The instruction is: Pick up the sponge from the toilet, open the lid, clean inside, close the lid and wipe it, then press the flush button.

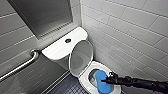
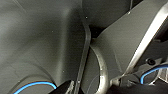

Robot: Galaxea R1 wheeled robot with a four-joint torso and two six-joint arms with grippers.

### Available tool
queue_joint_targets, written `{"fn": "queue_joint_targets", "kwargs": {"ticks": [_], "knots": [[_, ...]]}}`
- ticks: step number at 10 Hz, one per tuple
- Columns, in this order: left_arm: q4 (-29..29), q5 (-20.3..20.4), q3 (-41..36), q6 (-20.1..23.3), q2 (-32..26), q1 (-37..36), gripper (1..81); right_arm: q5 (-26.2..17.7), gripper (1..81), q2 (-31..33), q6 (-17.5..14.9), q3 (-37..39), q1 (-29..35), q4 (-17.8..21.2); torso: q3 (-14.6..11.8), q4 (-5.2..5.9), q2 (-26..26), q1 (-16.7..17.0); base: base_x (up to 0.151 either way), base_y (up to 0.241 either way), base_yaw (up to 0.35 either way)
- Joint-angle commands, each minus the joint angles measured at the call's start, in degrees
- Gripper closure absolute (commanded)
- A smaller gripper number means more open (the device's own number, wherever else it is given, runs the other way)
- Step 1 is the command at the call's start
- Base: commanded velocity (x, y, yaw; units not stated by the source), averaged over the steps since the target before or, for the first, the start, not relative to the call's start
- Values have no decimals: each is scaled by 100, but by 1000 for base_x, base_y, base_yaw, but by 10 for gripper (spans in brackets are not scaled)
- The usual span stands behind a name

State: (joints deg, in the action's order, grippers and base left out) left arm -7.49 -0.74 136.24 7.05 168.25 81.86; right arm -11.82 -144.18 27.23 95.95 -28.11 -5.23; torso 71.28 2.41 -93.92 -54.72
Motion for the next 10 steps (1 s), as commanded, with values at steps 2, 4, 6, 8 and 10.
{"fn": "queue_joint_targets", "kwargs": {"ticks": [2,4,6,8,10], "knots": [[-16,-550,-71,7,-2,151,10,-197,811,-219,80,1,793,-40,0,396,0,0,0,0,0],[-16,-550,-71,7,-2,142,10,-206,811,-553,230,344,828,-31,0,319,0,0,0,0,0],[-34,-550,-71,7,-2,151,10,-162,811,-1116,801,1074,881,-40,0,345,0,0,0,0,0],[-43,-550,-71,7,-2,151,10,-84,811,-1772,1257,1686,960,-48,0,345,0,0,0,0,0],[-51,-550,-71,7,-2,150,10,-101,811,-2250,1311,1953,1056,-48,0,345,0,0,0,0,0]]}}
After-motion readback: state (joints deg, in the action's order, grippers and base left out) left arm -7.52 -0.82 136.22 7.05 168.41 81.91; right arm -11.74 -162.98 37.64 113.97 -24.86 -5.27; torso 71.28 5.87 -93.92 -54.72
